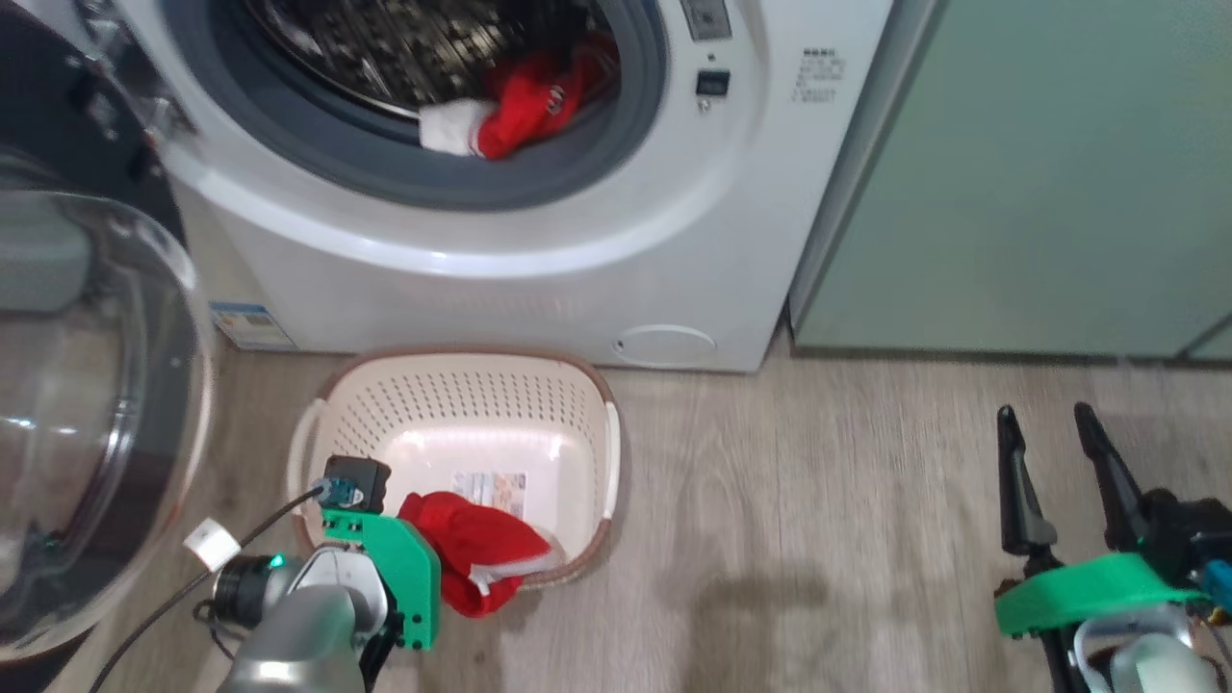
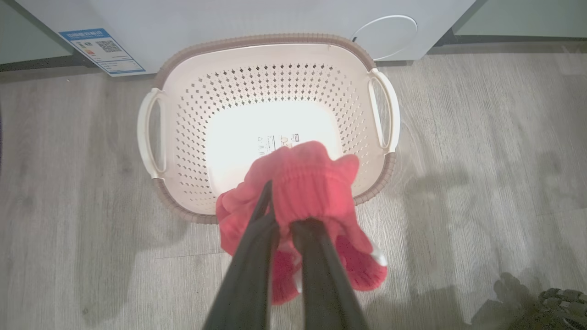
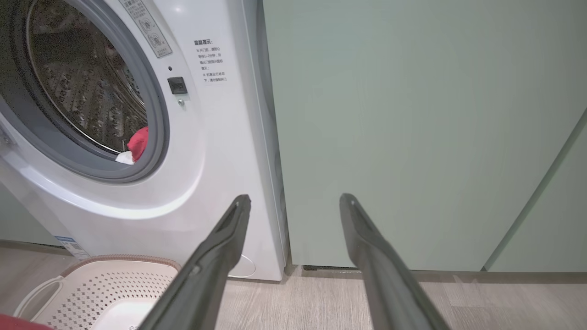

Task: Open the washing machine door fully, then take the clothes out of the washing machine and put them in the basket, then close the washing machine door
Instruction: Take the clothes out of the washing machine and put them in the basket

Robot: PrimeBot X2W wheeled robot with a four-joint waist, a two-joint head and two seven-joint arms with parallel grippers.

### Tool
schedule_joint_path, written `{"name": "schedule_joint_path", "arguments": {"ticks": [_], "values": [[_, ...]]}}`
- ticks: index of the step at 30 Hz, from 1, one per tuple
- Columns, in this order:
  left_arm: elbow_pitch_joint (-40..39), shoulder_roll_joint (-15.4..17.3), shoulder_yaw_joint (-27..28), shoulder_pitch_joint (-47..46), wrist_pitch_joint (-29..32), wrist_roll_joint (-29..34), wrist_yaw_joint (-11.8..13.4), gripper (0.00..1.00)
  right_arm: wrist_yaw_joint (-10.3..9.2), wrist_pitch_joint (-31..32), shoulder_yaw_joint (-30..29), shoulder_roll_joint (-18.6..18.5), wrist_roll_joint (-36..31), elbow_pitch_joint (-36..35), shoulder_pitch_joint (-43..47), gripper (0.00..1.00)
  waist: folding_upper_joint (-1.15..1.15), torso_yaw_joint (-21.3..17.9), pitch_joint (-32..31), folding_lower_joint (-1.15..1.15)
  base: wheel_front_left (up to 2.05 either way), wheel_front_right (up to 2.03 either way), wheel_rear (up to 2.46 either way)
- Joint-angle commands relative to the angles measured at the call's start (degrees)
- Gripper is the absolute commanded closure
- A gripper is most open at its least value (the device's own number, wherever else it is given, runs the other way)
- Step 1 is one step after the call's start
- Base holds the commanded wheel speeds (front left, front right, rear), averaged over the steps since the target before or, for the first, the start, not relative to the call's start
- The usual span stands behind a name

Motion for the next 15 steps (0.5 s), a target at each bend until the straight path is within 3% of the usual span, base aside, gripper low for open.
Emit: {"name": "schedule_joint_path", "arguments": {"ticks": [1,15], "values": [[-1.12,1.33,1.08,-2.37,-0.62,-0.4,-0.34,1.0,-0.04,-0.36,0.98,-1.14,0.19,-2.03,-2.11,0.0,0.0,-1.45,2.41,0.0,0.0,0.0,0.0],[0.2,5.41,3.48,-11.74,-0.73,-4.28,-0.17,1.0,-0.04,-0.36,-0.41,-0.07,-0.57,-4.06,-7.26,0.0,0.0,-6.96,15.58,0.0,0.0,0.0,0.0]]}}
